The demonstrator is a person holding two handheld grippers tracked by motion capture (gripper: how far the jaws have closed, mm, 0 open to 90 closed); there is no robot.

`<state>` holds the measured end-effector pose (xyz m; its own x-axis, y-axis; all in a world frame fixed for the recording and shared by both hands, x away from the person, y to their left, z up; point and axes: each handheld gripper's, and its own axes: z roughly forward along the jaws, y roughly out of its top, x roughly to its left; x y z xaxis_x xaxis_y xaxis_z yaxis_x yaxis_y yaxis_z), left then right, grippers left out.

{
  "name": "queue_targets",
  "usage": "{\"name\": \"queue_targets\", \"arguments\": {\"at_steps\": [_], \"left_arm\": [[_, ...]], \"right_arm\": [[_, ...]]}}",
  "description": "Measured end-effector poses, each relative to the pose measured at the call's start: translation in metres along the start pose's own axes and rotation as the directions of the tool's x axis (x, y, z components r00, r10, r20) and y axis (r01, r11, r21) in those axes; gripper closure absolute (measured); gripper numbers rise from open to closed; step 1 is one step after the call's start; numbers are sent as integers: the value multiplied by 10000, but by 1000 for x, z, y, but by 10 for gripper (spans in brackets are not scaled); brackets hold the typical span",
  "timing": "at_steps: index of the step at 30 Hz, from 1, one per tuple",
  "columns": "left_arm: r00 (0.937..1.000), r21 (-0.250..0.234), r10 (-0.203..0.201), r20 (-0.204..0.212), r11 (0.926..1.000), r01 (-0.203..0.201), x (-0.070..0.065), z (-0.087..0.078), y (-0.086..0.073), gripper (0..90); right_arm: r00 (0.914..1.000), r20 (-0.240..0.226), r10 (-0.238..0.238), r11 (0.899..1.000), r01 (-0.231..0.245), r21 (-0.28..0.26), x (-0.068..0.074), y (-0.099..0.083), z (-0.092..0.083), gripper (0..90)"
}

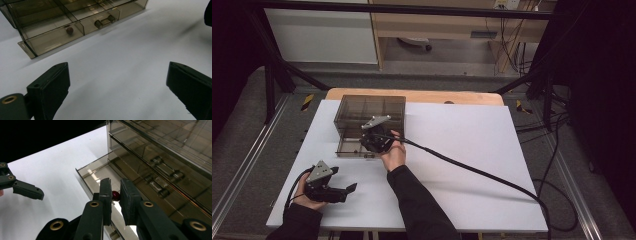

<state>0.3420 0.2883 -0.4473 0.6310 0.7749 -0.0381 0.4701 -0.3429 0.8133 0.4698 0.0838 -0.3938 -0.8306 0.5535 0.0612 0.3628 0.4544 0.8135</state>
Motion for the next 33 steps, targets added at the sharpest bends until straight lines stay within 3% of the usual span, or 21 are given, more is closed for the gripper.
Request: {"name": "queue_targets", "arguments": {"at_steps": [33], "left_arm": [[10000,3,14,23,10000,-14,1,0,0,50]], "right_arm": [[9999,7,120,9998,-120,150,5,5,46,803]]}}
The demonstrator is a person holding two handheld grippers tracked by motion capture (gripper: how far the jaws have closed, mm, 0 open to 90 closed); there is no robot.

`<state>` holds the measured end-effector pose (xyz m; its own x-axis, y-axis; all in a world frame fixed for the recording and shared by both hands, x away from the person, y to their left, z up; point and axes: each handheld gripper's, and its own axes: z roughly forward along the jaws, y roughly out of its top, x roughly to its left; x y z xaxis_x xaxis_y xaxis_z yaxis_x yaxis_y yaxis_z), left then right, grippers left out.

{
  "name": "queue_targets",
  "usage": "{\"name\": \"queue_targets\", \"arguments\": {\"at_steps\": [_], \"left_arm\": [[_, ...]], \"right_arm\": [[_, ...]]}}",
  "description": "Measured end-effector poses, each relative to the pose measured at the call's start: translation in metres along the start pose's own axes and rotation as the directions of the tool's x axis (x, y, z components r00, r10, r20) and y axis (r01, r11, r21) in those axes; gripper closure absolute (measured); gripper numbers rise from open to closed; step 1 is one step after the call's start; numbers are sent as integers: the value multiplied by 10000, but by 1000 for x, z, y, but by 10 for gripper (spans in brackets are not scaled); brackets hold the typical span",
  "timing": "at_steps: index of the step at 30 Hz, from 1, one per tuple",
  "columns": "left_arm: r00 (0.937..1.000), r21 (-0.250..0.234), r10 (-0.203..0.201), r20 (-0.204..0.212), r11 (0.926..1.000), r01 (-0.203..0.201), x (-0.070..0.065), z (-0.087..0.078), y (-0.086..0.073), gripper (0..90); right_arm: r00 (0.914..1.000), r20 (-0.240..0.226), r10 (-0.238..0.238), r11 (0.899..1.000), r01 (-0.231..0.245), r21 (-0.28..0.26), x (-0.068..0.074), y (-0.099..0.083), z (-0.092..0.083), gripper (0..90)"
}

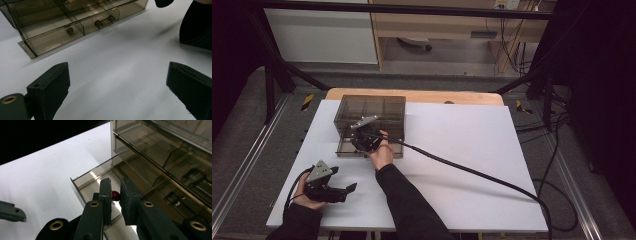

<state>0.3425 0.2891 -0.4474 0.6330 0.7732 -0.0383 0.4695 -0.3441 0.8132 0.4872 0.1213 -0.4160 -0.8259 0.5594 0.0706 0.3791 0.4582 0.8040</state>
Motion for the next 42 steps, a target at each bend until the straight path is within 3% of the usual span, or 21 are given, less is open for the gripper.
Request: {"name": "queue_targets", "arguments": {"at_steps": [21,23,32,42], "left_arm": [[10000,0,1,7,10000,-1,0,0,0,51],[10000,-6,1,4,10000,-1,0,0,0,51],[10000,-4,1,4,10000,-1,0,0,0,51],[10000,-11,-28,16,10000,28,0,0,0,51]], "right_arm": [[10000,-67,68,9998,-67,213,-3,-14,18,781],[9999,-104,90,9998,-88,187,-3,-14,18,708],[9997,-79,-247,9997,247,59,6,-8,3,555],[9949,424,-920,9957,914,171,21,-1,-26,359]]}}
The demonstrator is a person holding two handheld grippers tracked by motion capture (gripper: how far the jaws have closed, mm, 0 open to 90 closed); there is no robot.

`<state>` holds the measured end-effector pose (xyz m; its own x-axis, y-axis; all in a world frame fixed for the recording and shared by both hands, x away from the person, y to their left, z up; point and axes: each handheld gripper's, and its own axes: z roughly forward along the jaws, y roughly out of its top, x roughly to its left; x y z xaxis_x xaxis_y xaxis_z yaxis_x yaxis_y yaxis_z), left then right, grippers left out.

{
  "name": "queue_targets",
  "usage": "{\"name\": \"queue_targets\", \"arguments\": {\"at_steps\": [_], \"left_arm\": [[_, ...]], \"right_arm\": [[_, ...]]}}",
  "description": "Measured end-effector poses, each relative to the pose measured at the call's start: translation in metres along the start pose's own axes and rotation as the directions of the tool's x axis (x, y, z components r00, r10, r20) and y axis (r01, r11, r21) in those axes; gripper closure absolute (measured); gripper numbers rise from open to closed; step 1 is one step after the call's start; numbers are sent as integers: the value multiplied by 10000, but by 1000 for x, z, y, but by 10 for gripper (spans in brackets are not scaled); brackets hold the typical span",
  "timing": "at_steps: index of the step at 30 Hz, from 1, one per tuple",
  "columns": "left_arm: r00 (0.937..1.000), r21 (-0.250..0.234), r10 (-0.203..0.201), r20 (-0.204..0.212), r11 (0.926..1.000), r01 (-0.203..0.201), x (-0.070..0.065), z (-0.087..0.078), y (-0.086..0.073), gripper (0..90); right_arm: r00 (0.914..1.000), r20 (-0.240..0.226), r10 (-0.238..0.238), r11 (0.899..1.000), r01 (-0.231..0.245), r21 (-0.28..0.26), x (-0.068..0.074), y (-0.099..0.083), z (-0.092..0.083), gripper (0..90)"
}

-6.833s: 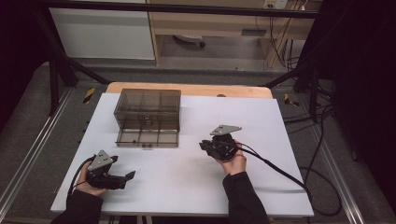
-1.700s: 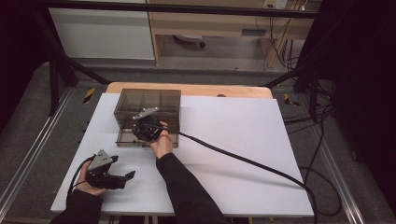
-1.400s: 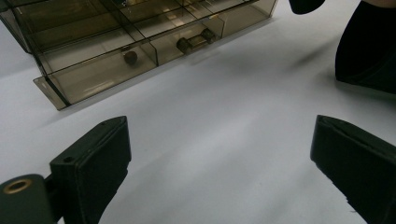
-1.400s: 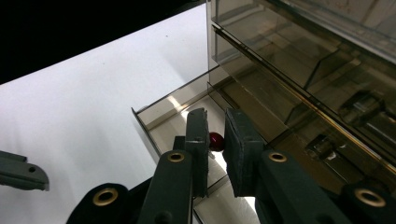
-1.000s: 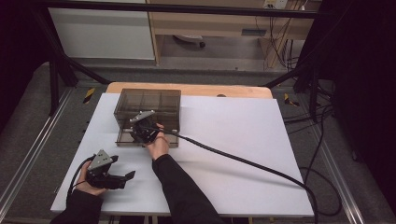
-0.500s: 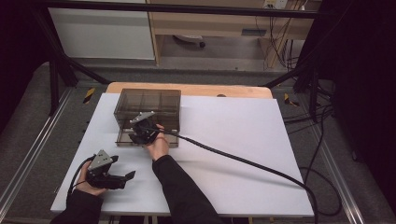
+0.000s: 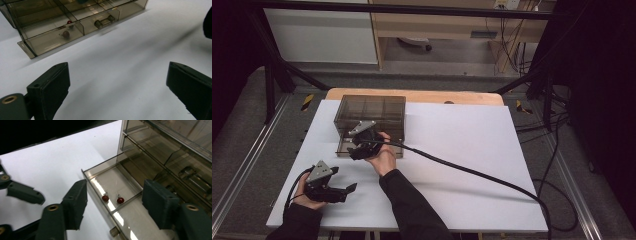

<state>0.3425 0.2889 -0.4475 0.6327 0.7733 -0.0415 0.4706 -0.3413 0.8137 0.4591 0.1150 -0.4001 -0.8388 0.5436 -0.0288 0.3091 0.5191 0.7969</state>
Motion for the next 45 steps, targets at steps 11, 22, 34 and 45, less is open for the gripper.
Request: {"name": "queue_targets", "arguments": {"at_steps": [11,22,34,45], "left_arm": [[10000,-28,-74,27,10000,74,0,0,0,50],[10000,-19,-80,38,10000,80,0,0,0,50],[9999,-15,-136,25,9999,136,1,1,0,51],[9998,129,-161,-66,9998,162,2,5,1,65]], "right_arm": [[9992,270,305,9994,-301,-159,-6,-9,-36,202],[9941,832,698,9975,-686,-166,-27,-32,-84,59],[9816,1219,1472,9891,-1460,-187,-67,-80,-135,5],[9636,1345,2310,9723,-2237,-671,-100,-138,-185,3]]}}
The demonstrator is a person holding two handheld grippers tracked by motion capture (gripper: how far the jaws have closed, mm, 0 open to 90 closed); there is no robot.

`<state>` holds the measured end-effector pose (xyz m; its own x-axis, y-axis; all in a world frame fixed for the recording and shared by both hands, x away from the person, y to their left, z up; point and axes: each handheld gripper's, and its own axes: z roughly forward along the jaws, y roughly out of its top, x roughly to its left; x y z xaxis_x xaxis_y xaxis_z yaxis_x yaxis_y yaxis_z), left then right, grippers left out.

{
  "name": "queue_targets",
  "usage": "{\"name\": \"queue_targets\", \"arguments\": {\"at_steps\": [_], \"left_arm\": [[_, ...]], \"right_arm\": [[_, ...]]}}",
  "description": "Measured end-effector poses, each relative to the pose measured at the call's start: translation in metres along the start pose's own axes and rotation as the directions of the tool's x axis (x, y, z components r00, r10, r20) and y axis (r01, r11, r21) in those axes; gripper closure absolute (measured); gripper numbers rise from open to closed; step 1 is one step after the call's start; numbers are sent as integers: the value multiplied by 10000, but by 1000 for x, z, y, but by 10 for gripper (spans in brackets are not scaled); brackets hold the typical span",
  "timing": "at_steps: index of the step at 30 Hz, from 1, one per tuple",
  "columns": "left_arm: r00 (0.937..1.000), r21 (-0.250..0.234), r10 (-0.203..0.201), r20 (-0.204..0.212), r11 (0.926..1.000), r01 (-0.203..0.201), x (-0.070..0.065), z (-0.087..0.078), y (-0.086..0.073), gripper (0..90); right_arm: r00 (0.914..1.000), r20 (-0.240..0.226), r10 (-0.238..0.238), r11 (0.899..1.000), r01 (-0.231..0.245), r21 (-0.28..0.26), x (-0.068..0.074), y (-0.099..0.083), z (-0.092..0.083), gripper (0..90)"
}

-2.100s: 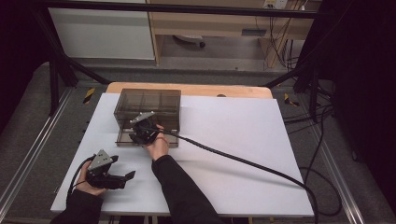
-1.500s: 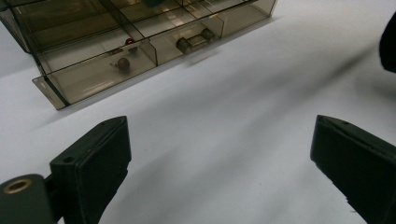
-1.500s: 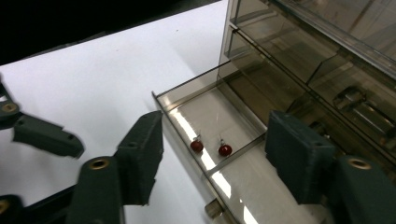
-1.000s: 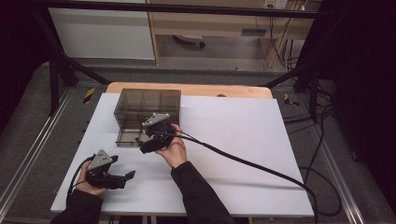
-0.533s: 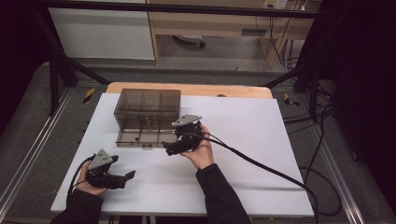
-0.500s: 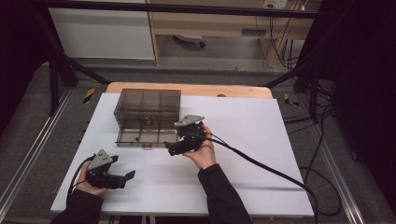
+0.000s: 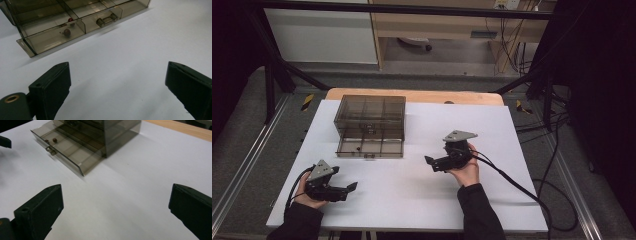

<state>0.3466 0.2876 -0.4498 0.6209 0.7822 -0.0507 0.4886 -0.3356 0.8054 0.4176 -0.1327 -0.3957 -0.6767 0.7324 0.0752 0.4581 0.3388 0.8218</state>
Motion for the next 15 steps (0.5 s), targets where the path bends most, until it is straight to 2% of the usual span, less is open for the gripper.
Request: {"name": "queue_targets", "arguments": {"at_steps": [3,7,15], "left_arm": [[10000,37,-12,-15,10000,12,0,1,1,70],[10000,68,15,-55,10000,-14,-1,2,2,75],[9999,18,-66,-108,10000,66,-1,4,5,83]], "right_arm": [[9998,17,221,9996,-221,-156,-12,-13,-12,3],[9994,185,283,9993,-278,-255,-25,-27,-26,3],[9983,310,503,9978,-489,-457,-43,-52,-50,3]]}}
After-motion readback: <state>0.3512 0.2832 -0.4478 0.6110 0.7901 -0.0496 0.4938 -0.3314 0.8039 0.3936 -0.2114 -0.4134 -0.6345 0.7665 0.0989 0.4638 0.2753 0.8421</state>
